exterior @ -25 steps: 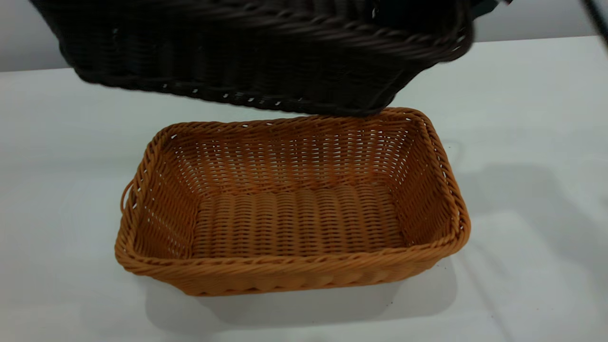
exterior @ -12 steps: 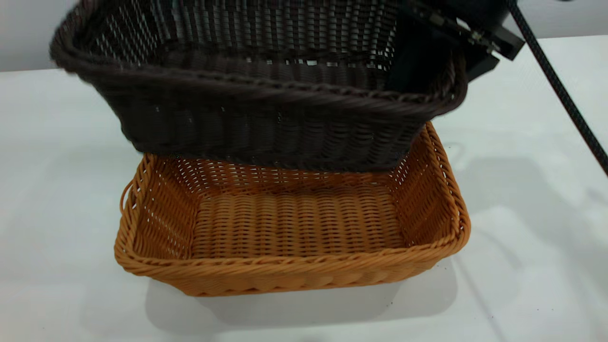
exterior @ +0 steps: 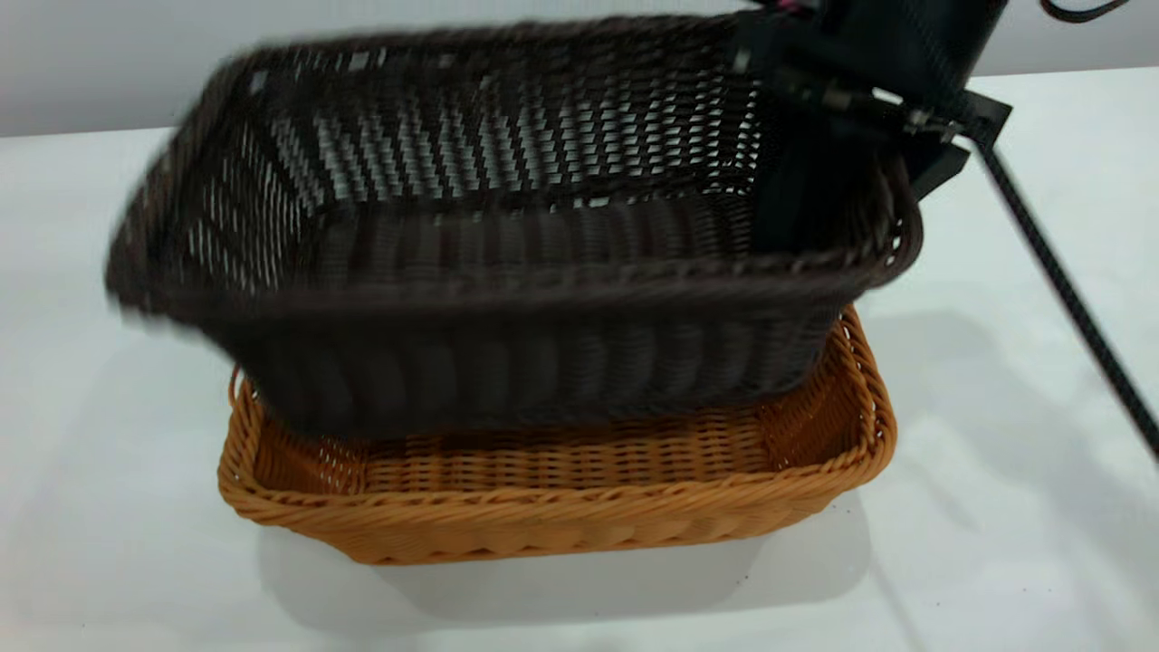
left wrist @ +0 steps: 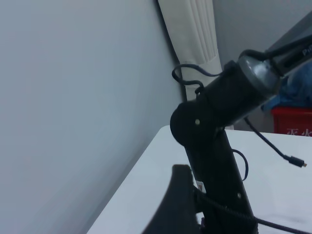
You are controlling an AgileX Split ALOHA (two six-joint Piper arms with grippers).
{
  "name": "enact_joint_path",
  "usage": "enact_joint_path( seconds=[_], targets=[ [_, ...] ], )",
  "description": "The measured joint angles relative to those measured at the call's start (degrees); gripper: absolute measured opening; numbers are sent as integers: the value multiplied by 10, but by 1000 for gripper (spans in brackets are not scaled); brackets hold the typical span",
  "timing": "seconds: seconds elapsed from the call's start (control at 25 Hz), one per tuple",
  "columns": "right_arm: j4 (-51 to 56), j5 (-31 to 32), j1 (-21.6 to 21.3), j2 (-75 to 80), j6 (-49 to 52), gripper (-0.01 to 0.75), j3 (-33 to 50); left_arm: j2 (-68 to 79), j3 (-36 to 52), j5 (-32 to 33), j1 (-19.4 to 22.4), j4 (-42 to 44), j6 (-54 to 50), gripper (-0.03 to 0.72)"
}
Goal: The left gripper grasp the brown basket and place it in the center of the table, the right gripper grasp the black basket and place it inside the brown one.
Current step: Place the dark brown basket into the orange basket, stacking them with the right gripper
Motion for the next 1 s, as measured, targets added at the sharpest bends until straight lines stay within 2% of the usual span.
enact_joint_path(
  seconds=[0.16, 0.56, 0.72, 1.0],
  targets=[
    [9, -18, -1, 0, 15, 299, 0, 0, 0, 0, 0, 0, 1, 615],
    [-24, -2, -1, 0, 35, 299, 24, -1, 0, -1, 0, 0, 2, 615],
    [-22, -42, -1, 0, 35, 299, 56, -1, 0, -1, 0, 0, 2, 615],
    [-5, -72, -1, 0, 35, 299, 57, -1, 0, -1, 0, 0, 2, 615]
  ],
)
